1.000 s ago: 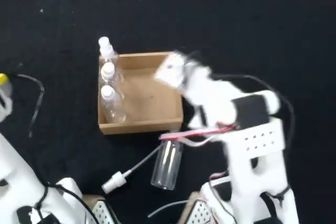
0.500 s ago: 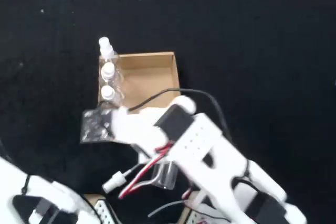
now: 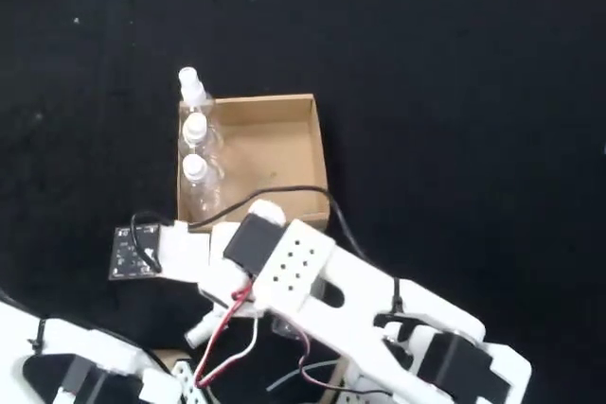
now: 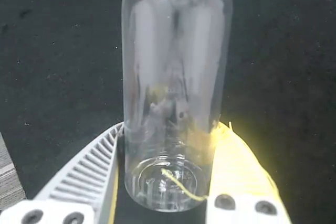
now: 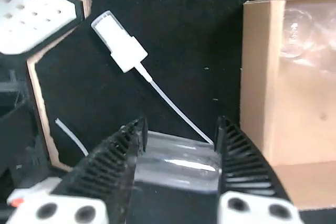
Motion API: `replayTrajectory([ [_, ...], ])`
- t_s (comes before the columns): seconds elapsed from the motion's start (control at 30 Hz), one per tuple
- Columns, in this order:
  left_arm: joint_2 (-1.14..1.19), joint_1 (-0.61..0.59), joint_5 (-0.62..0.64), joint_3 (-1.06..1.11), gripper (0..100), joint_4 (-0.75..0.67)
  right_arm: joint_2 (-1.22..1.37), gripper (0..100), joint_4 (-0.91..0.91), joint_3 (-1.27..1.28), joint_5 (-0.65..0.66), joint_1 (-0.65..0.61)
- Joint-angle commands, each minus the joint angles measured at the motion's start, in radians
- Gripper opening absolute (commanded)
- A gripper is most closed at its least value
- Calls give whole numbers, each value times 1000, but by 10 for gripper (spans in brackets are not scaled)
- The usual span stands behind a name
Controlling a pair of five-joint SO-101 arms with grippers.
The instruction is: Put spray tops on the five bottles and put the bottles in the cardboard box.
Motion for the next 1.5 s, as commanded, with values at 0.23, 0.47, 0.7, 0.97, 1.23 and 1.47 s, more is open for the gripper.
replayTrajectory([
  [0.23,196,-39,-3,-104,102,-60,1,240,-132,105,-69,-31],
  [0.47,400,-139,20,-292,102,-63,1,262,-190,145,-69,-81],
  [0.7,551,-197,20,-449,102,-61,125,262,-267,160,-69,-127],
  [0.97,687,-205,18,-567,102,-57,216,263,-302,136,-64,-129],
  [1.23,712,-206,18,-591,102,-55,242,265,-304,137,-64,-153],
  [1.47,710,-206,17,-591,103,-55,306,265,-371,136,-60,-198],
])
